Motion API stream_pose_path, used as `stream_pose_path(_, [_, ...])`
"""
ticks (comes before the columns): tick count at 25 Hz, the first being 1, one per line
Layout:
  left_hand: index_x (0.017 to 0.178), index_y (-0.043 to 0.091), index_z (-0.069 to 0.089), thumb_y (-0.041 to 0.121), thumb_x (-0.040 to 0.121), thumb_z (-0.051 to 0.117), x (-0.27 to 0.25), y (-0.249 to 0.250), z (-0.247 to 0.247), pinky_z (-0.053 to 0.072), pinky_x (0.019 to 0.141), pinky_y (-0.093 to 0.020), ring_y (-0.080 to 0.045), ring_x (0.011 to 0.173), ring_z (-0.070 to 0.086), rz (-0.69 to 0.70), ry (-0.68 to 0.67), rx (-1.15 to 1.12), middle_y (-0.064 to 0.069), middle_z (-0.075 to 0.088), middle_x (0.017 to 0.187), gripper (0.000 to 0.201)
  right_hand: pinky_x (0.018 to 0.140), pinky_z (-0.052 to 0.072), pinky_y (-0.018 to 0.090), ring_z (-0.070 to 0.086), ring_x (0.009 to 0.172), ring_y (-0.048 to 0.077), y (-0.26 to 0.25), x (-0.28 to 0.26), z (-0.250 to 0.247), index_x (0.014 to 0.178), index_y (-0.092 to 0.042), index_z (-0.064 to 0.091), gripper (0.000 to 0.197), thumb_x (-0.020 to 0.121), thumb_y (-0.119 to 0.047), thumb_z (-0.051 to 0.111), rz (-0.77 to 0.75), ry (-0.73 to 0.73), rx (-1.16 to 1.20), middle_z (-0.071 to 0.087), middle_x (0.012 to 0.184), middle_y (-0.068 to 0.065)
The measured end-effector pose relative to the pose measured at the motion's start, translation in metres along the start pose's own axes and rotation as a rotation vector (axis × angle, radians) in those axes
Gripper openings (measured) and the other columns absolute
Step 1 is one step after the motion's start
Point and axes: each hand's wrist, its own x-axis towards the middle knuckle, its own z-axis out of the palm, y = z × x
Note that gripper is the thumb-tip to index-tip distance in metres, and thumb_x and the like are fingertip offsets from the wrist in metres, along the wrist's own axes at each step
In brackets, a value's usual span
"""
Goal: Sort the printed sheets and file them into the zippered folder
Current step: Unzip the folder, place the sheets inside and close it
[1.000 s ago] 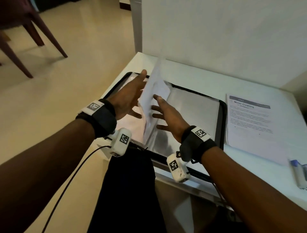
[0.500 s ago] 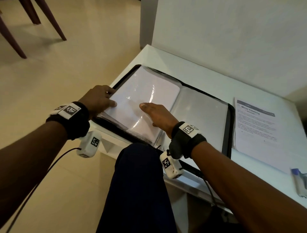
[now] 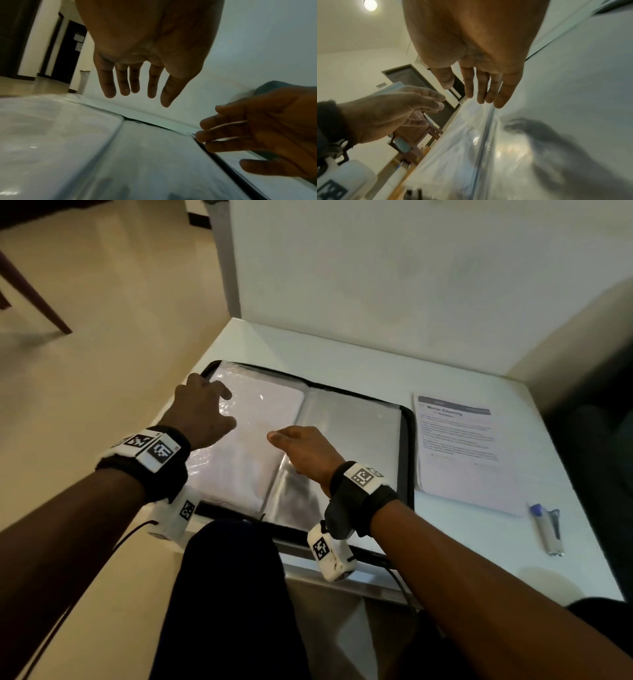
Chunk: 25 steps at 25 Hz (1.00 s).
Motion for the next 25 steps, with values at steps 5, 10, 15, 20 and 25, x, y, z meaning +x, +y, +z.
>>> stream_pose_path(5, [0.131,0.015,0.063,0.027,0.089,0.076,0.017,0.117,0.043,0.036,0.115,-0.048,-0.040,0.137,0.041,0.182,-0.079,-0.028,-0.019,0.043,0.143,0.046,0.091,0.057,0.041,0.066,0.103,0.024,0.050,-0.031,-0.107,0.111,-0.008,0.071,0.032,0.099,-0.036,0.061,0.120,0.265,0.229,0.070,0.107,0.009])
stream_pose_path(10, [0.136,0.015,0.060,0.026,0.095,0.068,0.013,0.230,0.126,0.037,0.113,-0.039,-0.031,0.134,0.049,0.410,-0.244,-0.068,-0.012,0.052,0.142,0.043,0.090,0.054,0.040,0.065,0.095,0.023,0.122,-0.057,-0.201,0.091,-0.014,0.073,0.013,0.093,-0.025,0.066,0.189,0.554,0.325,0.070,0.091,0.002])
stream_pose_path(15, [0.157,0.009,0.037,0.013,0.096,0.054,0.021,0.291,0.203,0.026,0.124,-0.047,-0.028,0.157,0.019,0.518,-0.384,0.083,-0.010,0.031,0.166,0.063,0.110,0.045,0.040,0.056,0.128,0.030,0.185,-0.070,-0.269,0.133,-0.011,0.062,0.043,0.093,-0.026,0.063,0.298,0.709,-0.025,0.061,0.137,0.011])
stream_pose_path(20, [0.165,0.014,0.006,0.006,0.098,0.045,0.027,0.313,0.220,0.014,0.123,-0.063,-0.016,0.160,-0.013,0.446,-0.441,0.272,0.003,-0.001,0.174,0.078,0.111,0.044,0.046,0.046,0.136,0.035,0.209,-0.059,-0.310,0.144,-0.012,0.050,0.060,0.087,-0.027,0.061,0.383,0.743,-0.116,0.048,0.148,0.014])
stream_pose_path(25, [0.166,0.019,0.005,0.011,0.104,0.039,0.030,0.313,0.228,0.005,0.120,-0.070,-0.016,0.159,-0.017,0.461,-0.495,0.369,0.004,-0.007,0.174,0.071,0.106,0.043,0.043,0.048,0.133,0.037,0.217,-0.048,-0.325,0.139,-0.006,0.050,0.056,0.089,-0.027,0.062,0.457,0.676,-0.169,0.052,0.145,0.015])
